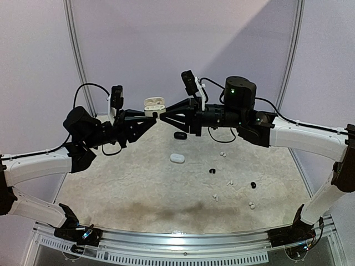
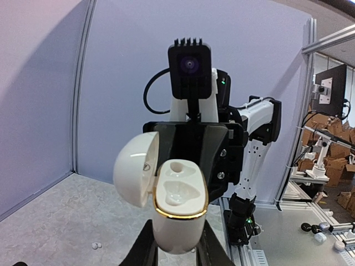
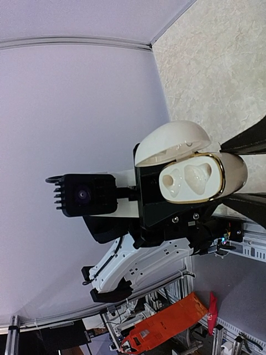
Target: Insert the wireless bluetooth earbuds into the charging case
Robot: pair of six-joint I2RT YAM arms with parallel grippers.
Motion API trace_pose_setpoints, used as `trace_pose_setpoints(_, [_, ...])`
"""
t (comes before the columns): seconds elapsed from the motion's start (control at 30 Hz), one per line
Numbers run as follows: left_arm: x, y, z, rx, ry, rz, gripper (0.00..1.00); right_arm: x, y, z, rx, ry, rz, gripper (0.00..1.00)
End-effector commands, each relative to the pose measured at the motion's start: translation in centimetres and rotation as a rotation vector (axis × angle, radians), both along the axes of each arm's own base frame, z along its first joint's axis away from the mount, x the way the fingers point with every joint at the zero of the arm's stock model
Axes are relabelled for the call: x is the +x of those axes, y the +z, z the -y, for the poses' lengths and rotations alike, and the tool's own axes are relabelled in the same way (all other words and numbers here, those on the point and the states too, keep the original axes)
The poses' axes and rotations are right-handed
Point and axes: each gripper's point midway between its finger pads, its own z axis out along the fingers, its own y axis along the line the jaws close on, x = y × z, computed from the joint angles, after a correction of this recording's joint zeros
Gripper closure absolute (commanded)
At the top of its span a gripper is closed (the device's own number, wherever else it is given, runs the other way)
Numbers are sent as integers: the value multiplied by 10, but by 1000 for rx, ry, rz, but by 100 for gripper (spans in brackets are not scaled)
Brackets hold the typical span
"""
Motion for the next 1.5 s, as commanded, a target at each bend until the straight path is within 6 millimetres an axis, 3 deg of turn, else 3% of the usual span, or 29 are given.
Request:
trace_pose_setpoints(0.0, [5, 4, -2, 2, 27, 11, 91, -2, -2, -5, -3, 23, 2, 99])
trace_pose_setpoints(0.07, [4, 3, -2, 4, 24, 16, 81, -2, 0, -5, -1, 19, 10, 100])
trace_pose_setpoints(0.33, [3, 4, -2, -1, 21, 18, 57, 0, 1, -4, 4, 1, 22, 100])
trace_pose_setpoints(0.57, [6, 8, -3, -14, 30, 6, 57, 1, -1, -3, 0, -4, 21, 100])
trace_pose_setpoints(0.73, [12, 14, -4, -29, 54, -33, 62, 1, -5, -3, -11, -8, 26, 100])
trace_pose_setpoints(1.03, [2, 19, -2, -35, -4, -14, 63, 2, -4, 0, -12, -23, 46, 100])
trace_pose_setpoints(1.3, [3, 18, -1, -30, -3, -18, 98, 2, -4, 0, -12, -24, 48, 100])
trace_pose_setpoints(1.43, [2, 18, -2, -30, -1, -12, 100, 4, -7, 1, -23, -33, 38, 99])
trace_pose_setpoints(1.47, [2, 17, -2, -29, 0, -13, 100, 5, -8, 1, -28, -44, 30, 90])
